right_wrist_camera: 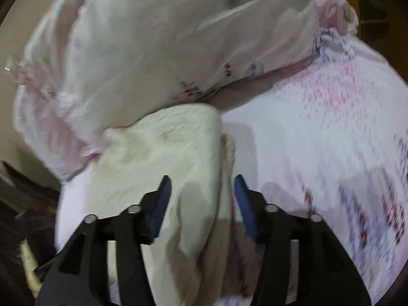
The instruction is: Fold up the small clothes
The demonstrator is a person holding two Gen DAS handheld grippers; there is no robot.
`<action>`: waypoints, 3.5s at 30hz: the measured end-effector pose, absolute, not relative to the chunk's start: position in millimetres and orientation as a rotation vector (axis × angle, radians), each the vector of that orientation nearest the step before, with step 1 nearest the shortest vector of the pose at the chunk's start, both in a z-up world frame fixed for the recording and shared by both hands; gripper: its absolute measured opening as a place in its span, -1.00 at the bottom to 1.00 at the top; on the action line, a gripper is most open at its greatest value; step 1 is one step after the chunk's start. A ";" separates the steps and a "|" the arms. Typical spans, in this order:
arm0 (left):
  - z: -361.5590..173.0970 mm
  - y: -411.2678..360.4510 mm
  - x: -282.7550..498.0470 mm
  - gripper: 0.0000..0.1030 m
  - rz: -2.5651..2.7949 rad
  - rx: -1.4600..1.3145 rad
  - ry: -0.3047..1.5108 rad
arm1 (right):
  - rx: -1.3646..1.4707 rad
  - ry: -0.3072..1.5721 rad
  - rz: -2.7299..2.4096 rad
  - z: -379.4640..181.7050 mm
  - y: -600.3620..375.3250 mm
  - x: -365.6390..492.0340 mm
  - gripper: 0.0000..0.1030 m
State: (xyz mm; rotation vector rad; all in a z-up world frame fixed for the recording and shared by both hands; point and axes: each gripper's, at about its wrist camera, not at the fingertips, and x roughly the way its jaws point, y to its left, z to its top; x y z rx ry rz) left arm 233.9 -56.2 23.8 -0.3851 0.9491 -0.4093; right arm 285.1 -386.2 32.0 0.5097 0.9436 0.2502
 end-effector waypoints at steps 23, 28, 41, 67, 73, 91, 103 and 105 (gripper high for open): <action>26.4 -37.0 359.6 0.65 -0.360 -0.490 1.042 | 0.586 0.990 0.287 12.0 -389.8 369.8 -0.30; 19.8 -38.2 369.7 -0.41 -0.451 -0.591 1.003 | 0.447 0.882 0.323 27.4 -372.4 367.3 -0.85; 15.6 -28.7 361.8 -0.28 -0.341 -0.568 0.989 | 0.369 0.968 0.113 8.4 -369.8 370.9 -0.27; 37.9 -73.9 223.1 0.49 -0.469 -0.160 0.904 | 0.195 0.794 0.317 40.3 -351.8 196.1 -0.35; 21.4 -102.0 227.3 0.57 -0.426 -0.053 0.901 | 0.092 0.869 0.259 17.7 -333.6 194.7 -0.35; 25.1 -86.4 302.3 0.73 -0.526 -0.343 1.047 | 0.699 1.010 0.358 2.0 -404.3 294.2 0.56; 23.0 -121.3 314.2 0.77 -0.491 -0.171 1.004 | 0.727 1.027 0.476 -12.2 -388.3 301.7 0.19; 23.2 -119.5 315.1 0.77 -0.495 -0.174 1.003 | 0.730 1.025 0.481 -12.0 -387.2 302.2 0.19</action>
